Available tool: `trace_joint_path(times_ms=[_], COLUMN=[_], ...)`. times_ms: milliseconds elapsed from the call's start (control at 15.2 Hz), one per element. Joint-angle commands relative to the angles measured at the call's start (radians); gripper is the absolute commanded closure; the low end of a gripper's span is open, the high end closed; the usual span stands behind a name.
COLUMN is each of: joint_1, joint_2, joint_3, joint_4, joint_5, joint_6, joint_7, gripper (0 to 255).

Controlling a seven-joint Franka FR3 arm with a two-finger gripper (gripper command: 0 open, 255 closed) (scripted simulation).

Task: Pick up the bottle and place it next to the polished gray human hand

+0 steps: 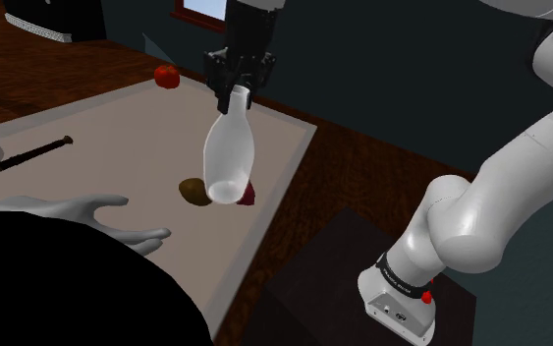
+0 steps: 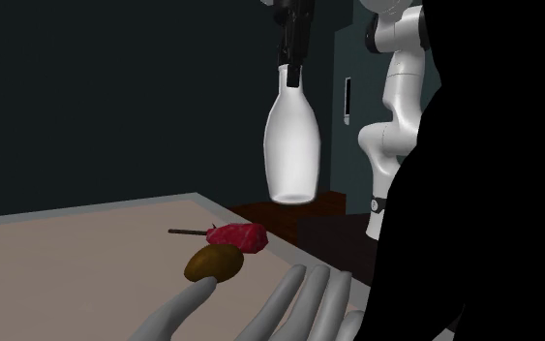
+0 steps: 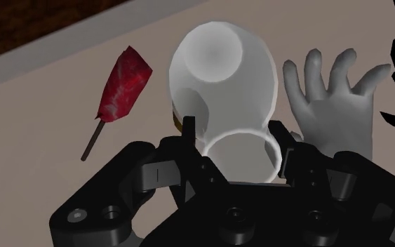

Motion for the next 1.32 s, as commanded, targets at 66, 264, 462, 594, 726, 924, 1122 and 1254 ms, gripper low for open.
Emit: trace_joint_path(times_ms=[66, 264, 462, 594, 726, 924, 1122, 1254], joint_1=[0.001, 0.002, 0.002, 0.003, 0.003, 0.003, 0.004, 0.004], joint_2=[-0.004, -0.006, -0.006, -0.005, -0.003, 0.001, 0.008, 0.014], joint_3=[0.001, 0.002, 0.003, 0.003, 0.004, 0.006, 0.007, 0.008], joint_4=[-0.045, -0.088, -0.128, -0.154, -0.179, -0.214, -0.248, -0.27], joint_5=[0.001, 0.002, 0.002, 0.002, 0.002, 0.001, -0.001, -0.002], joint_6=[0.042, 0.083, 0.123, 0.15, 0.177, 0.217, 0.257, 0.284], joint_7=[0.001, 0.002, 0.003, 0.004, 0.005, 0.007, 0.009, 0.01], gripper=[255, 255, 255, 255, 255, 255, 255, 255])
